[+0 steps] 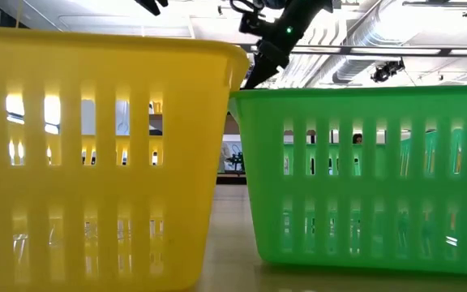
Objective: Stack baskets on shelf by color
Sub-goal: Stack the top green bin on the green bin on the shelf
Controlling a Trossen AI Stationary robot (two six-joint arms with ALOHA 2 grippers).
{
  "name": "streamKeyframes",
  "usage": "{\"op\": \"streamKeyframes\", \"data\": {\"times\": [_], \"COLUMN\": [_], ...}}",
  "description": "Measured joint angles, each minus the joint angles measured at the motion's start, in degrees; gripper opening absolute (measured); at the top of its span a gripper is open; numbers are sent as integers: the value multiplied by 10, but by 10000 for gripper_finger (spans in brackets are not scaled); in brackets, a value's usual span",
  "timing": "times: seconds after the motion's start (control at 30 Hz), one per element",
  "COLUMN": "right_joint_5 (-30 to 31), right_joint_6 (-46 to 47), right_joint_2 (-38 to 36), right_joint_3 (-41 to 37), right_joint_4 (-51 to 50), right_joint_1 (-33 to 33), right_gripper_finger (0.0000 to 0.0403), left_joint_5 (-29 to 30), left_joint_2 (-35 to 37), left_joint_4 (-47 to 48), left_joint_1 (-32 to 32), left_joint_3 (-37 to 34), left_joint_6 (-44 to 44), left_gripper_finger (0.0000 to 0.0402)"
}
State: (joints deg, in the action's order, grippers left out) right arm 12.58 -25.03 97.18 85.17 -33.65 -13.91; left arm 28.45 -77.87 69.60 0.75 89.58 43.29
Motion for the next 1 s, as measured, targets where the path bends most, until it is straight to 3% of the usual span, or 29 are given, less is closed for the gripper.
{"op": "streamKeyframes", "data": {"times": [0.37, 0.5, 0.77, 1.0], "right_joint_5": [-21, -19, 25, 40], "right_joint_6": [60, 105, 200, 228], "right_joint_2": [-1, -1, -1, -14], "right_joint_3": [84, 114, 184, 205], "right_joint_4": [-106, -143, -241, -304], "right_joint_1": [19, 31, 53, 66], "right_gripper_finger": [85, 85, 85, 85], "left_joint_5": [6, 50, 72, 85], "left_joint_2": [0, 0, 0, 0], "left_joint_4": [0, 0, 0, 0], "left_joint_1": [0, 0, 0, 0], "left_joint_3": [0, 0, 0, 0], "left_joint_6": [-52, -67, -183, -264], "left_gripper_finger": [117, 117, 117, 117]}}
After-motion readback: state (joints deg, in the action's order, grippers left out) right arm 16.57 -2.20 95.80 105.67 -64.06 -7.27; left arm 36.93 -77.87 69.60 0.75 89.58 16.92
